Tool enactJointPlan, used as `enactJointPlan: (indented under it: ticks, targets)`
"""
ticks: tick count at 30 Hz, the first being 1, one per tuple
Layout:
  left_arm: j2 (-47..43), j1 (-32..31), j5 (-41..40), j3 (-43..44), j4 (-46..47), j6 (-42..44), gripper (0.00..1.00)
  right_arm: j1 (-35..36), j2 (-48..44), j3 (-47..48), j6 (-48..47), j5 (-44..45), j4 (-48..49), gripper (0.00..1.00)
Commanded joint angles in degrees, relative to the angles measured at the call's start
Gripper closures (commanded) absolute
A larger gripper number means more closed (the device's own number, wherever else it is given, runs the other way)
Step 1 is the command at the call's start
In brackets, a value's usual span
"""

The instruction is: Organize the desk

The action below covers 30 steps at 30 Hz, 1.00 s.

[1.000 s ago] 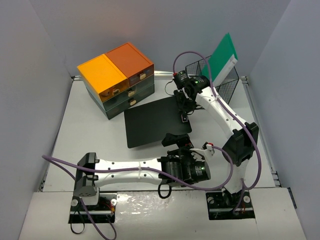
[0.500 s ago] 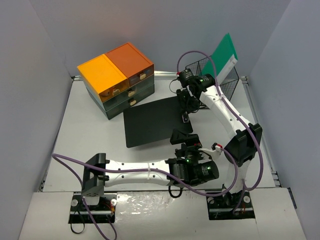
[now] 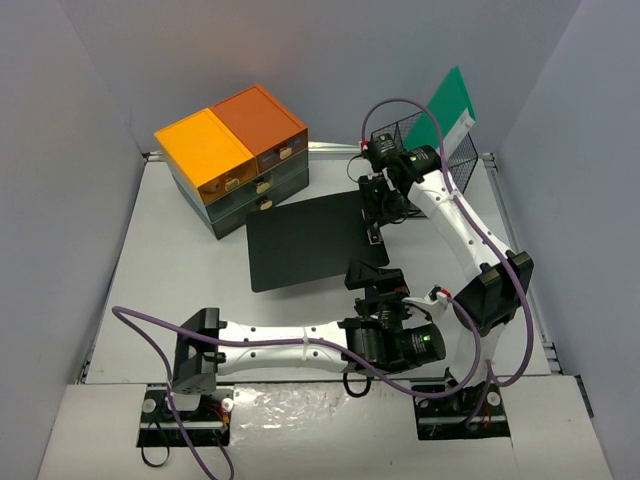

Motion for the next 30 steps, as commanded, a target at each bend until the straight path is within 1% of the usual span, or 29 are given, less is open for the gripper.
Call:
enactJointPlan:
  ticks: [1,8,15,18,22,27,30]
  targets:
    - [2.36,0.17,0.59,4.79,-3.77,4.69,0.03,0.71,-1.94,1.28,-0.44,-2.33,-0.52,1.00]
    - [4.65,0.96,-0.81,4.52,-4.72,6.79,0.03,0.63,-2.29,-0.55,-0.44,-3.47,-0.52,1.00]
    - [6.67,2.79,-2.10,3.61,-6.49,6.32,0.03,0.71,-1.98,-0.29,0.16,-5.51,-0.83,1.00]
    - [6.50,3.15,-1.44,3.38,-8.39,4.70,0.03,0.63,-1.68,0.76,0.27,-5.49,-1.22,1.00]
    - [6.70,3.24,1.10,5.60,-13.87,-1.98,0.03,0.63,-1.15,2.76,0.06,-5.51,-1.31,1.00]
    - [6.64,3.39,4.99,5.52,-14.91,-4.25,0.03,0.71,-0.53,5.22,-0.23,-6.93,-1.25,1.00]
    - [7.67,3.58,5.59,6.24,-15.98,-4.44,0.03,0.71,-0.53,6.46,-0.18,-8.17,-1.31,1.00]
